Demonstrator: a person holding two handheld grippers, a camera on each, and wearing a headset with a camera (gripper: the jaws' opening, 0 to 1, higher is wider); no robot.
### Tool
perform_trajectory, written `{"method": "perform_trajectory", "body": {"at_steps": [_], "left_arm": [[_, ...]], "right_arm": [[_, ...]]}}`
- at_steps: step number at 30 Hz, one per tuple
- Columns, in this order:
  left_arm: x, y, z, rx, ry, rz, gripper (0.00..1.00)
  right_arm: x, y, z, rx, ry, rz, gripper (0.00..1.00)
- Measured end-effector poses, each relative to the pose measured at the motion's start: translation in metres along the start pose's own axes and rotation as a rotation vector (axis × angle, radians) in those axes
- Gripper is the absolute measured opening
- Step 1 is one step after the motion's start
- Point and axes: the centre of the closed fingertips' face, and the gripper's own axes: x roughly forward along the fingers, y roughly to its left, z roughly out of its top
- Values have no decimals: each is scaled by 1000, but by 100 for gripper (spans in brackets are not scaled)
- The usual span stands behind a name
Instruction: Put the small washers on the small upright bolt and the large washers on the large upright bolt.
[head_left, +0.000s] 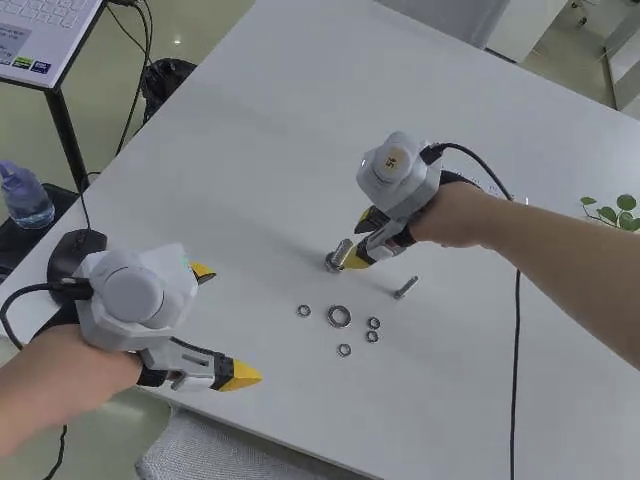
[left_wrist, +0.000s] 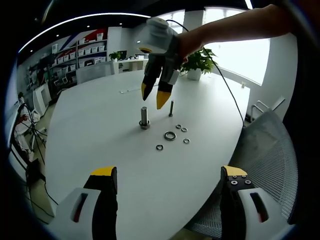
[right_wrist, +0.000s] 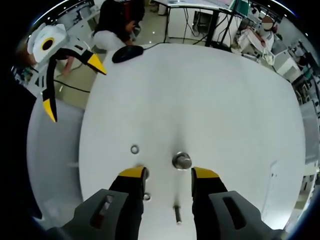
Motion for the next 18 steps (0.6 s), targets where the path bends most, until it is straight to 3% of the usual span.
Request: {"method": "perform_trajectory", "body": {"at_steps": [7,18], "left_arm": [[-1,3,3,11,4,-2,85],[3,-7,-1,27,26,-31,84]], "right_arm": [[1,7,0,-11,-9,8,38],[4,21,-12,4,-10,15,38]]}}
